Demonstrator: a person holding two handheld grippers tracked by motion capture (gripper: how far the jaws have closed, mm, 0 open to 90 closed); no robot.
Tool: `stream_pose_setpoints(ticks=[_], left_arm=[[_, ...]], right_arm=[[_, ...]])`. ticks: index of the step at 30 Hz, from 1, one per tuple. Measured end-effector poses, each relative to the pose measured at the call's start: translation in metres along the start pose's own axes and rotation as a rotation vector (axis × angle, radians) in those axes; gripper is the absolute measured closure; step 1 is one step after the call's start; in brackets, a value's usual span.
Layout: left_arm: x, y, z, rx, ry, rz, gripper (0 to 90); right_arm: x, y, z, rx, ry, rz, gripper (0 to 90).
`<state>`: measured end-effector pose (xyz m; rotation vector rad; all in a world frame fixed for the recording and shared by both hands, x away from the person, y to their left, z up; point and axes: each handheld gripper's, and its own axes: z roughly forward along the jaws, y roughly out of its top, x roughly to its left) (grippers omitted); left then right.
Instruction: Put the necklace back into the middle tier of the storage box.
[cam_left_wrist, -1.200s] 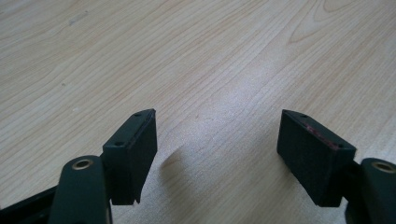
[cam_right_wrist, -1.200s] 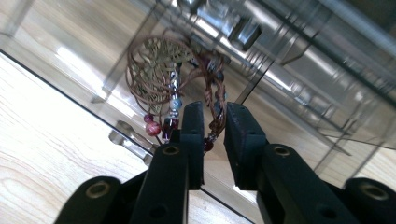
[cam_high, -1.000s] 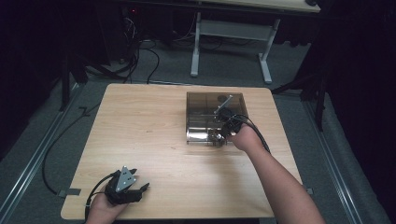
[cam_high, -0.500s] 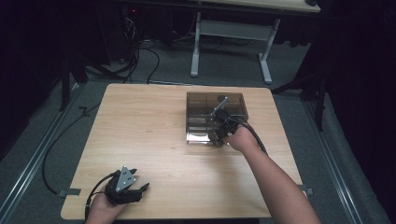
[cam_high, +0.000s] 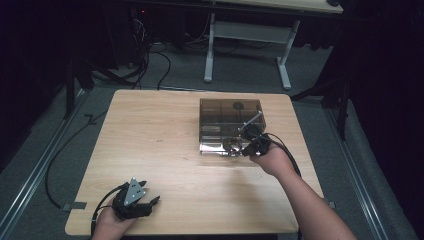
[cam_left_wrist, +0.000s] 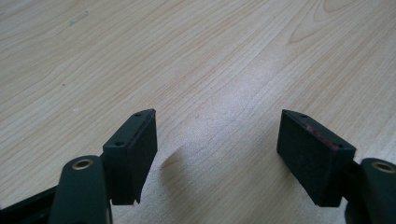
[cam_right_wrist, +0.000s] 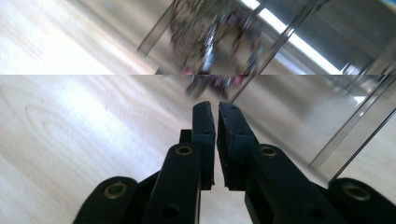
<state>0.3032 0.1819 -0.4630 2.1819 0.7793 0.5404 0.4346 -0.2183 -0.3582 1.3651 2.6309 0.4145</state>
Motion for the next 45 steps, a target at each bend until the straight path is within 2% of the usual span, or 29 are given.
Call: stream_pose_setpoints(ticks=[1,4,6,7,17,18,22,23,25,26,28,29,30,37,39,45], left_arm=[[0.000,0.000,0.000,-0.001,0.001,-0.001,29.1],[0.000,0.000,0.000,0.000,0.005,0.000,28.9],[0.000,0.000,0.000,0.000,0.005,-0.001,28.8],[0.000,0.000,0.000,-0.001,0.006,-0.001,28.8],[0.000,-0.001,-0.001,-0.013,0.006,-0.006,28.6],[0.001,-0.001,-0.002,-0.016,0.004,-0.009,28.7],[0.002,-0.001,-0.002,-0.022,0.004,-0.012,28.6],[0.001,-0.001,-0.002,-0.027,0.005,-0.014,28.7],[0.001,-0.001,-0.002,-0.027,0.005,-0.013,28.6],[0.001,-0.001,-0.002,-0.026,0.004,-0.014,28.6],[0.001,-0.001,-0.003,-0.029,0.004,-0.016,28.6],[0.001,-0.001,-0.003,-0.032,0.005,-0.016,28.7],[0.002,-0.002,-0.003,-0.033,0.007,-0.018,28.6],[0.003,-0.002,-0.005,-0.048,0.007,-0.031,28.6],[0.003,-0.003,-0.005,-0.052,0.008,-0.035,28.6],[0.003,-0.003,-0.005,-0.060,0.008,-0.041,28.5]], right_arm=[[0.000,0.000,0.000,0.000,0.000,0.000,86.3],[0.002,-0.016,0.004,-0.007,0.004,0.001,86.3],[0.003,-0.024,0.007,-0.016,0.024,0.027,86.0],[0.002,-0.027,0.009,-0.020,0.018,0.006,85.9],[0.005,-0.052,0.020,-0.069,0.052,0.043,83.2],[0.005,-0.057,0.022,-0.092,0.054,0.041,82.6],[0.006,-0.064,0.025,-0.115,0.059,0.053,82.0],[0.004,-0.069,0.026,-0.140,0.072,0.068,81.4],[0.005,-0.071,0.026,-0.143,0.063,0.069,81.2],[0.004,-0.077,0.026,-0.178,0.066,0.068,80.6],[0.004,-0.080,0.026,-0.189,0.075,0.070,80.1],[0.005,-0.084,0.025,-0.213,0.059,0.068,79.8],[0.005,-0.087,0.025,-0.224,0.065,0.075,79.8],[0.006,-0.101,0.027,-0.285,0.084,0.091,78.3],[0.007,-0.107,0.027,-0.310,0.077,0.078,77.9],[0.009,-0.125,0.030,-0.403,0.072,0.088,75.2]])
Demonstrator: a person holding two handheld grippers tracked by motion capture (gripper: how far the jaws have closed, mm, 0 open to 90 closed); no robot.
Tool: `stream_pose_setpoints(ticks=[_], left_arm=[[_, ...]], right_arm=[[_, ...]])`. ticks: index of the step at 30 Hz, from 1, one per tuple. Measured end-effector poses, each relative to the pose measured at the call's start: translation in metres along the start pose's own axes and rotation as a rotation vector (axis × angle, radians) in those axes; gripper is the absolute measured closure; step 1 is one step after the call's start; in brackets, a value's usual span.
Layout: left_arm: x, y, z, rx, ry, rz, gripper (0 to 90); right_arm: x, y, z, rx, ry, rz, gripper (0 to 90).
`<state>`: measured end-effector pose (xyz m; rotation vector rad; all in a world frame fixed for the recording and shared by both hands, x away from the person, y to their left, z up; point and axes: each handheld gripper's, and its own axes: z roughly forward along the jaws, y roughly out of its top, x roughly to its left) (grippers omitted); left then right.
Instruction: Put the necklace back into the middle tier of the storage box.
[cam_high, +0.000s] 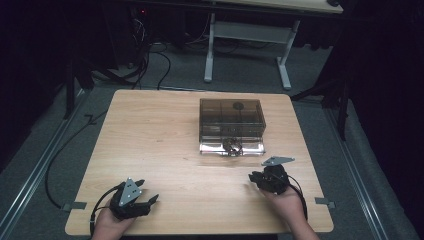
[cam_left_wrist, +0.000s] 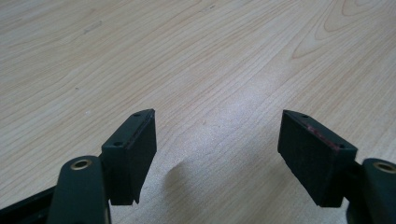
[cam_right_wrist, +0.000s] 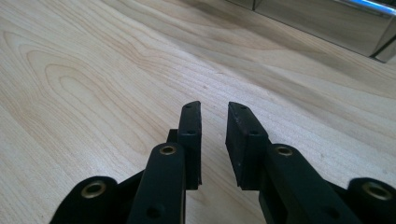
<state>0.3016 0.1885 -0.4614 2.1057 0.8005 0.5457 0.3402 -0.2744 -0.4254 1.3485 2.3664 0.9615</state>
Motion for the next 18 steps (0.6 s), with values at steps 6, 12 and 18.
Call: stream_pose_setpoints(ticks=[6,12,18], left_arm=[[0.000,0.000,-0.001,-0.006,0.001,-0.003,28.4],[0.001,-0.001,-0.002,-0.014,-0.002,-0.009,28.3],[0.001,-0.001,-0.002,-0.017,0.001,-0.012,28.2]], right_arm=[[-0.001,-0.016,-0.004,-0.085,0.010,0.005,70.2],[-0.001,-0.030,-0.010,-0.188,-0.004,0.021,67.1],[0.001,-0.039,-0.013,-0.242,-0.031,0.015,64.1]])
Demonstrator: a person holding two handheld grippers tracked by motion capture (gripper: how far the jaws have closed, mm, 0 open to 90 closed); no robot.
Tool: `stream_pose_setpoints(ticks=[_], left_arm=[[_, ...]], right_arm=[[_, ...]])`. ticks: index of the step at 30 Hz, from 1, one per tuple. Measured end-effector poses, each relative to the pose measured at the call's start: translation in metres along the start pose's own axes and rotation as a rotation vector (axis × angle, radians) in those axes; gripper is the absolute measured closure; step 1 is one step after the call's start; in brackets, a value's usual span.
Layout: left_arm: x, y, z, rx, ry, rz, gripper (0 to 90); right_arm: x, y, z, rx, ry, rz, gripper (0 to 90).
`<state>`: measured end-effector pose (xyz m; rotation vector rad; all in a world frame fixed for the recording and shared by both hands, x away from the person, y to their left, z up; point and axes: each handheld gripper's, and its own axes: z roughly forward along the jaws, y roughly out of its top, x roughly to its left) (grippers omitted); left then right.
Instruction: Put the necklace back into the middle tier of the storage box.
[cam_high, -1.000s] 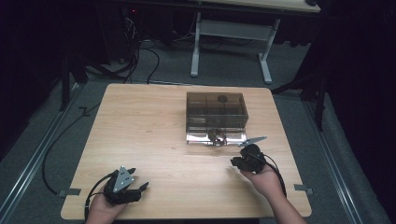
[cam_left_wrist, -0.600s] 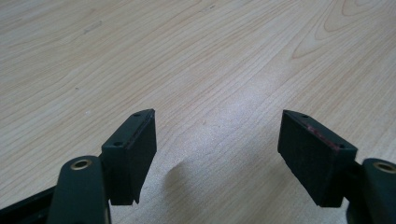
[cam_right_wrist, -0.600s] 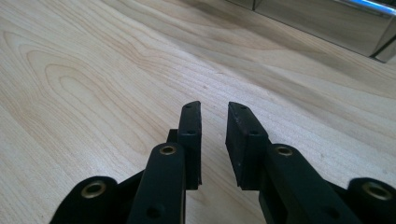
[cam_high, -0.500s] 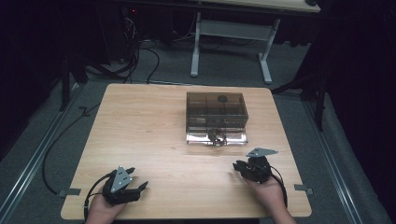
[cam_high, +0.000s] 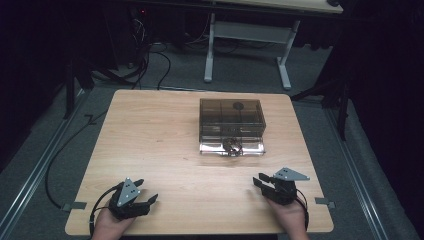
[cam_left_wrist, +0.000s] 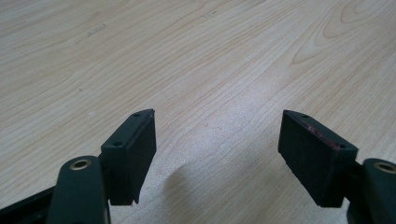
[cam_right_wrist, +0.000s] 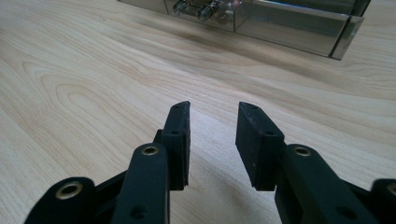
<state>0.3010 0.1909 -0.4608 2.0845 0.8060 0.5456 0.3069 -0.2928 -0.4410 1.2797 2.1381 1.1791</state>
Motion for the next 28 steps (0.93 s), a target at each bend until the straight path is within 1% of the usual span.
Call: stream_pose_setpoints(ticks=[1,3,5,6,8,9,10,11,12,13,14,15,16,19,20,22,28], left_arm=[[0.000,0.000,0.000,-0.003,0.001,-0.001,28.2],[0.000,0.000,0.000,-0.003,0.001,-0.002,28.3],[0.000,0.000,0.000,-0.005,0.000,-0.002,28.2],[0.000,0.000,0.000,-0.005,-0.001,-0.002,28.2],[0.000,0.000,0.000,-0.008,-0.004,-0.001,28.2],[0.000,0.000,-0.001,-0.009,-0.005,0.001,28.1],[0.000,0.000,-0.001,-0.010,-0.007,0.004,28.1],[-0.001,0.000,-0.001,-0.012,-0.010,0.005,28.1],[-0.001,0.000,-0.001,-0.013,-0.014,0.007,28.1],[-0.001,0.000,-0.001,-0.017,-0.021,0.011,27.9],[-0.001,0.000,-0.001,-0.017,-0.021,0.011,27.8],[-0.001,0.000,-0.001,-0.021,-0.029,0.014,27.6],[-0.001,0.000,-0.001,-0.021,-0.029,0.014,27.4],[-0.001,-0.001,-0.001,-0.027,-0.038,0.017,27.2],[-0.001,-0.001,-0.001,-0.028,-0.040,0.019,27.1],[-0.001,-0.001,-0.002,-0.030,-0.044,0.023,26.9],[-0.001,-0.001,-0.002,-0.033,-0.052,0.027,26.6]], right_arm=[[0.001,-0.002,-0.003,-0.017,-0.008,-0.014,63.4],[0.001,-0.003,-0.005,-0.025,-0.014,-0.018,62.9],[0.000,-0.009,-0.008,-0.045,-0.024,-0.008,59.7],[0.000,-0.009,-0.008,-0.045,-0.024,-0.008,59.7],[-0.001,-0.015,-0.009,-0.051,-0.033,0.014,57.2],[-0.002,-0.019,-0.010,-0.057,-0.048,0.028,54.5],[-0.003,-0.019,-0.010,-0.071,-0.051,0.030,53.6],[-0.003,-0.019,-0.010,-0.071,-0.051,0.030,53.6],[-0.002,-0.019,-0.010,-0.088,-0.053,0.032,52.0],[-0.001,-0.019,-0.010,-0.109,-0.072,0.031,48.2],[-0.001,-0.019,-0.010,-0.109,-0.072,0.031,48.2],[0.003,-0.020,-0.011,-0.136,-0.110,0.010,44.0],[0.004,-0.021,-0.011,-0.149,-0.133,-0.006,43.2],[0.006,-0.021,-0.011,-0.155,-0.137,-0.013,42.6],[0.006,-0.021,-0.011,-0.152,-0.139,-0.011,41.6],[0.004,-0.021,-0.009,-0.143,-0.122,-0.005,40.1],[0.004,-0.021,-0.009,-0.143,-0.126,0.003,39.7]])
